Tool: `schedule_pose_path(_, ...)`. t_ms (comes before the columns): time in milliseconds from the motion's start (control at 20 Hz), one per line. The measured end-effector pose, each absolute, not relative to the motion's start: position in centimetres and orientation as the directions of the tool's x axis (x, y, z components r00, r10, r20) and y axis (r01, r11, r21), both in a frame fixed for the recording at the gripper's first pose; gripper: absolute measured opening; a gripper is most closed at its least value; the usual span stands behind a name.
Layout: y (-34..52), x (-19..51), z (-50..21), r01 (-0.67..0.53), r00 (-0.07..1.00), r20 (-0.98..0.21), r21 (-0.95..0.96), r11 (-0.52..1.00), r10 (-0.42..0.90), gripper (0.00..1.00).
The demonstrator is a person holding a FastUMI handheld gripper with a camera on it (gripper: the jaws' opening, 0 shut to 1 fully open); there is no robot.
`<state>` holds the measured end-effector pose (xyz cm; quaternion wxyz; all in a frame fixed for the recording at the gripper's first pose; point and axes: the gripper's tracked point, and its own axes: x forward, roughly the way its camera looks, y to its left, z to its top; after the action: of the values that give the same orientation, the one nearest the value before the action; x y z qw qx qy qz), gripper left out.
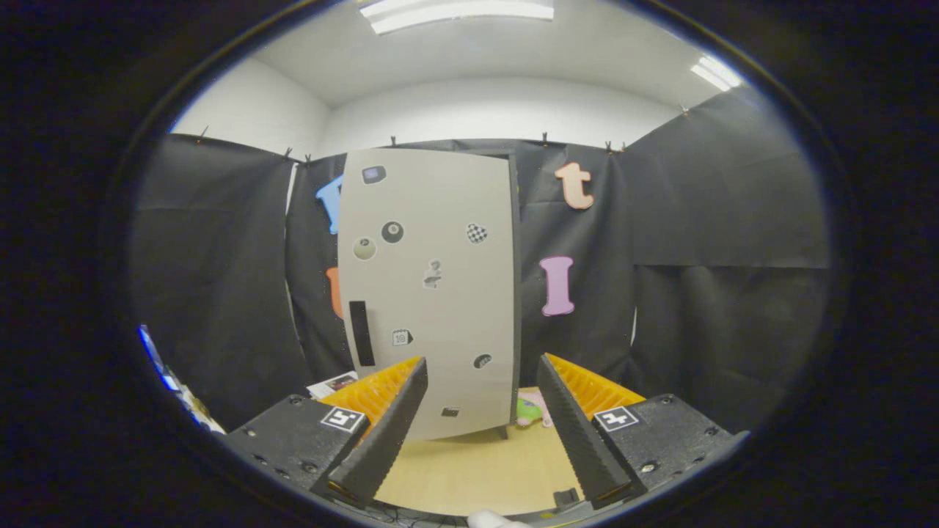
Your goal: Open the shoe cabinet door, grab the shoes and put them into the shoe cabinet, then close the shoe cabinet door.
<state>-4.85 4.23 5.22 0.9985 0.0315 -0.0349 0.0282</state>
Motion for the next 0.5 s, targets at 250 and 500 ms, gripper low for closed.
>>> schedule_pose_path(250, 3.0, -6.4, 4.4, -0.047, 0.997, 0.067, 0.077, 0.996, 0.042, 0.98)
schedule_pose_path(500, 2.5, -6.1, 4.2, -0.066, 0.996, 0.067, 0.092, 0.994, 0.06, 0.98)
